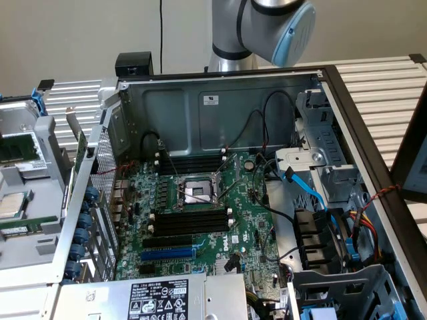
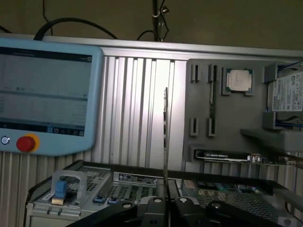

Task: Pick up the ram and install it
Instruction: 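Pick up the ram and move it above insertion slot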

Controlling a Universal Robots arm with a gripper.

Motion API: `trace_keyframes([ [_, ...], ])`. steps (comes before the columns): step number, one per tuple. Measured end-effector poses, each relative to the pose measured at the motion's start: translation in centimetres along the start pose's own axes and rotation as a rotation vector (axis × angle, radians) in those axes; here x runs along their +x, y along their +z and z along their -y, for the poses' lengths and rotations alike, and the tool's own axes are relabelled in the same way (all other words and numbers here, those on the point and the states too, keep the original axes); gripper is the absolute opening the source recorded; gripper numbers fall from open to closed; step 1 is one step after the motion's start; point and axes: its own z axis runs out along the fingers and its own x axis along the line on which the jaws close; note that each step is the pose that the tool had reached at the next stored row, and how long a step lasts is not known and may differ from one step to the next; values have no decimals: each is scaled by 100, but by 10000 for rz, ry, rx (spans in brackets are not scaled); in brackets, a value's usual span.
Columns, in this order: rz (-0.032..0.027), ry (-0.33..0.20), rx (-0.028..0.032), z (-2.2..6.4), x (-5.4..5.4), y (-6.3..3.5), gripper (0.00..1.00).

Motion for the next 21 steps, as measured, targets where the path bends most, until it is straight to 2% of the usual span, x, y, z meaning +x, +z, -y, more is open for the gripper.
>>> trace_keyframes([
  [8, 2, -53, -36, 343, 21, -19, 12],
  [21, -7, -117, -36, 933, 49, 20, 12],
])
